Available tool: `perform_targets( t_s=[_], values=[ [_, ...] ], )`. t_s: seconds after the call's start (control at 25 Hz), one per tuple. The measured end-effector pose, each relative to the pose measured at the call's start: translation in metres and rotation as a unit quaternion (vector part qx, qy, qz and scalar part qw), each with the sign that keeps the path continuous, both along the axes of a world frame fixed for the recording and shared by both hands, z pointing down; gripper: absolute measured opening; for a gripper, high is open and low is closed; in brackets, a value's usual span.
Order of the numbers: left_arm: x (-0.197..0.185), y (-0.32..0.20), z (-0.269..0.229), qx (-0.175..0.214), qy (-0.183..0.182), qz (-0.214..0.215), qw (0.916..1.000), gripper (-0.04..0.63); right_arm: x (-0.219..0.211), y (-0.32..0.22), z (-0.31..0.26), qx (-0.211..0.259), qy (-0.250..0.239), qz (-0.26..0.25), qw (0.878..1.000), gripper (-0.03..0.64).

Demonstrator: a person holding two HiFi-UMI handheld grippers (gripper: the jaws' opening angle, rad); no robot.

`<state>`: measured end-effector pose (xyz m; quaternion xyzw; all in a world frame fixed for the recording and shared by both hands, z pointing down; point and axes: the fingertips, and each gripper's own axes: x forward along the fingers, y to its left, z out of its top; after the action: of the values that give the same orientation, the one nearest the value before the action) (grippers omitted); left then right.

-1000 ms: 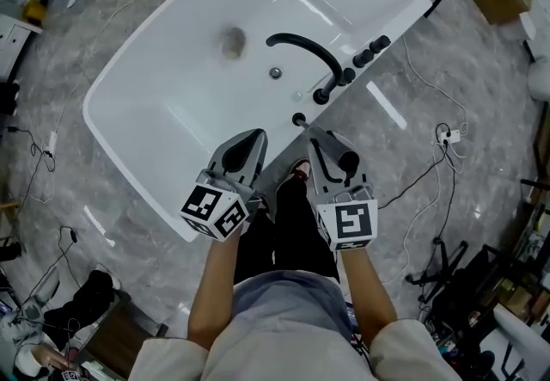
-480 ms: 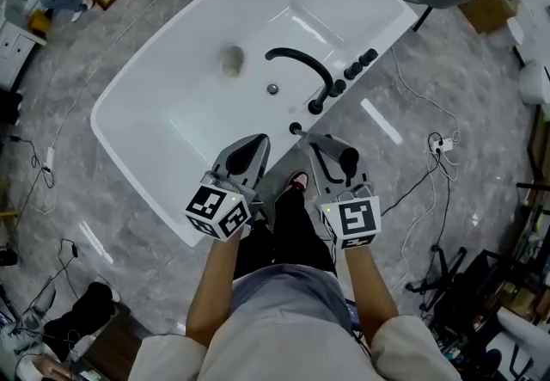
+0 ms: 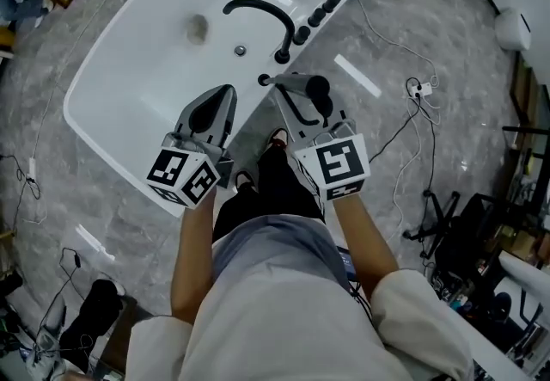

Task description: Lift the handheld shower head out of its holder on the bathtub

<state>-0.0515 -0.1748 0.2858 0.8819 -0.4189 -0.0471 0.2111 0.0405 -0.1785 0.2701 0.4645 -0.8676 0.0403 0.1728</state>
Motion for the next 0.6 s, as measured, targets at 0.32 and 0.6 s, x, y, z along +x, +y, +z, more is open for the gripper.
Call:
perform_targets(
  t_s=[0.32,0.6],
  values=[
    [0.014,0.016,-0.019,0.018,0.009,0.012,0.9997,0.005,0.011,0.019,-0.026,0.018,-0.005,0.004,1.0,0.14],
    [0.017,0.02,-0.036,0.034,0.019,0.01,0.9992,0.005,0.016,0.025,-0.038,0.029,-0.014,0.017,0.999,0.138]
  ],
)
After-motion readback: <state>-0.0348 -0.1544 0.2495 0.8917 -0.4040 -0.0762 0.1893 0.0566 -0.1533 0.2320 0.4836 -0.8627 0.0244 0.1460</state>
